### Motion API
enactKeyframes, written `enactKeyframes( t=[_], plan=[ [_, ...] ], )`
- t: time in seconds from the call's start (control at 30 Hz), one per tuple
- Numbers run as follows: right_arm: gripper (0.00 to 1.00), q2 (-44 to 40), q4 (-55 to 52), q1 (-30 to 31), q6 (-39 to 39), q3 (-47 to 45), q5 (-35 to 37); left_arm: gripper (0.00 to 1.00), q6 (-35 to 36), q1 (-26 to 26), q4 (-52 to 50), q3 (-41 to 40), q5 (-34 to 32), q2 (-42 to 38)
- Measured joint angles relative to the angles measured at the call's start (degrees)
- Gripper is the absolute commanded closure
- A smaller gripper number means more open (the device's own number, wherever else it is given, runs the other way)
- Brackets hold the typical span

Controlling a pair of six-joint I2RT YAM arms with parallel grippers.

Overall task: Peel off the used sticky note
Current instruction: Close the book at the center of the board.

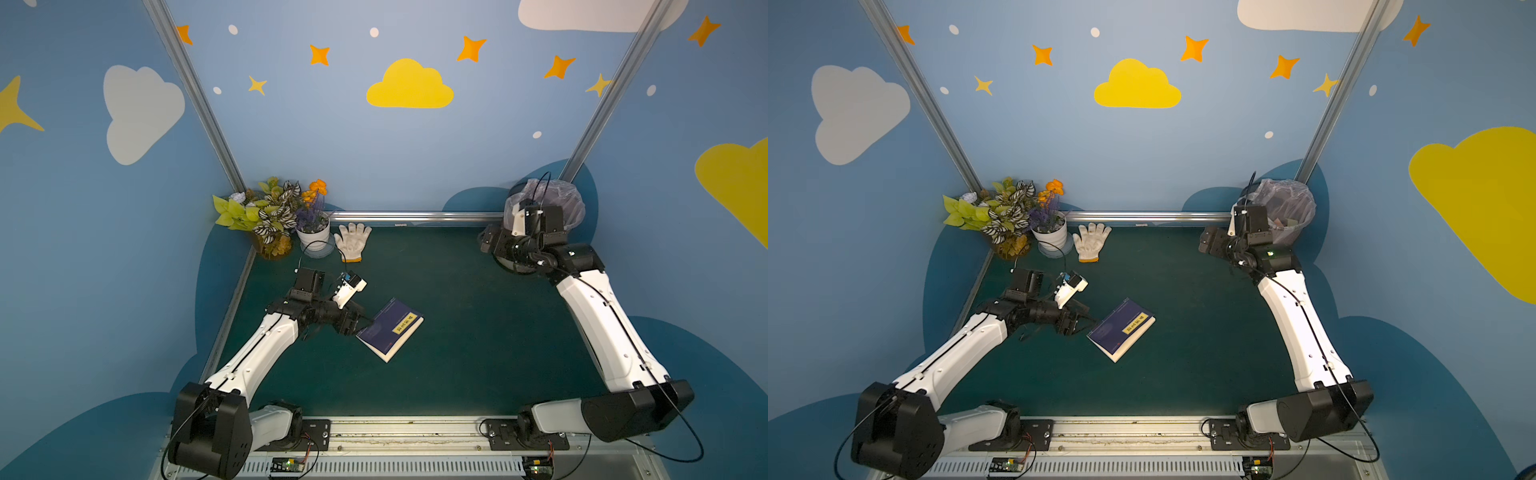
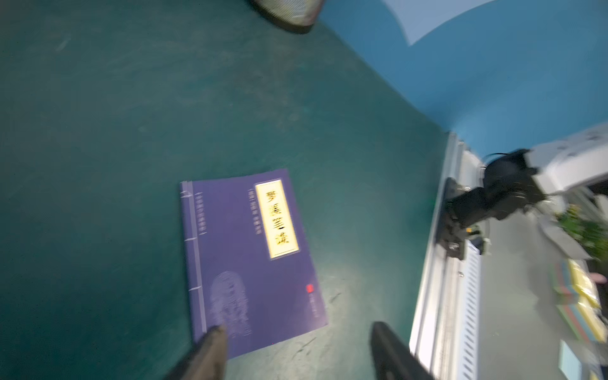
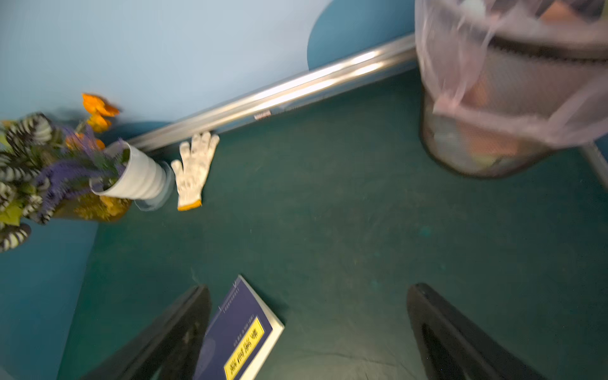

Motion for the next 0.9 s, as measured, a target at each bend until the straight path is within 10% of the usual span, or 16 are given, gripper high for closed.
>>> enactKeyframes(
  t=[0.5, 0.9],
  plan=[
    [0.02, -23.5, 1.6, 1.8, 1.9, -30.5, 2.0, 0.97, 2.6, -7.8, -1.1, 1.4, -25.5, 19.2],
    [0.02, -27.8, 3.2, 1.5, 2.6, -32.3, 3.1, 0.97, 5.0, -14.0, -6.1, 2.5, -16.6, 21.0]
  ],
)
